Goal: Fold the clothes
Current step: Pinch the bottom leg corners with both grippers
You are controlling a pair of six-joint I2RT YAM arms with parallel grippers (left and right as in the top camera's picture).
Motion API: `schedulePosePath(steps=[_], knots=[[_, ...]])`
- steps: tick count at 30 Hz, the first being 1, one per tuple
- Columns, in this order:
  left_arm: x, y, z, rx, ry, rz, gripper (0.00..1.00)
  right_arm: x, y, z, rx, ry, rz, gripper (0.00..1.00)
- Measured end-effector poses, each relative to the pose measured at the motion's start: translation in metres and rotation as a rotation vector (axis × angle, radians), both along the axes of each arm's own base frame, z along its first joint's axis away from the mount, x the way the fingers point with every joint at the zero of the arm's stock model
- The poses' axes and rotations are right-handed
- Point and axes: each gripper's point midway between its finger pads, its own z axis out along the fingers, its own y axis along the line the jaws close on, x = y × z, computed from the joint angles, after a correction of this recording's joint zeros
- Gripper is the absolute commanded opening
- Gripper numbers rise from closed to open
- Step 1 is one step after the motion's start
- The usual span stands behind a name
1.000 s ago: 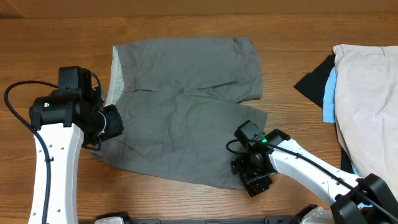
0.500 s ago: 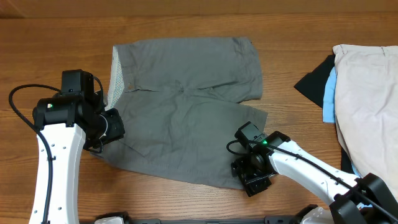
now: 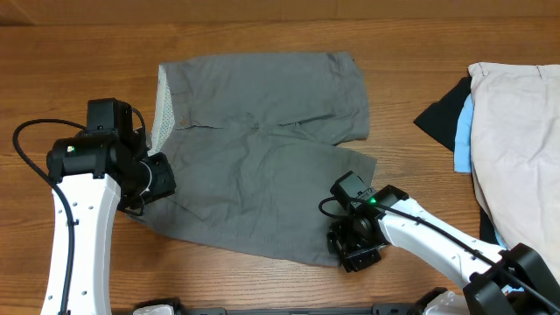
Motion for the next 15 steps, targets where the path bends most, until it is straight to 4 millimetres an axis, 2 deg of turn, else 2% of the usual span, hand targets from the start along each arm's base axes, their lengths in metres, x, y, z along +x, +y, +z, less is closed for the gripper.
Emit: schedulePosePath(steps=[2,4,8,9,11,12,15], knots=[[0.0,0.0,0.0,0.0,0.0,0.0,0.36,-0.0018,-0.0006,-0.0008,0.0,0.006,0.0,0.45],[0.0,0.0,0.0,0.0,0.0,0.0,0.36,-0.0022,-0.0003,-0.0016,0.004,0.006,0.0,0.41],[0.0001,0.0,-0.0001,0.0,0.0,0.0,0.36,-0.0005,0.0011,-0.002,0.012,-0.002,0.004,0.16],[0.0001,0.0,-0.0001,0.0,0.0,0.0,0.41,-0.0008,0.0007,-0.0023,0.008,0.0,-0.002,0.1],[0.0012,0.0004,0.0,0.002,-0.005,-0.003,0.52,-0.0014,0.0003,-0.0026,0.008,0.002,0.001,0.04],[0.0019,0.0008,0.0001,0.005,-0.008,-0.001,0.55,-0.0015,0.0003,-0.0026,0.008,0.002,0.002,0.04],[0.0033,0.0021,-0.0023,0.01,-0.011,0.009,0.56,-0.0016,0.0001,-0.0026,0.007,0.004,-0.002,0.04]])
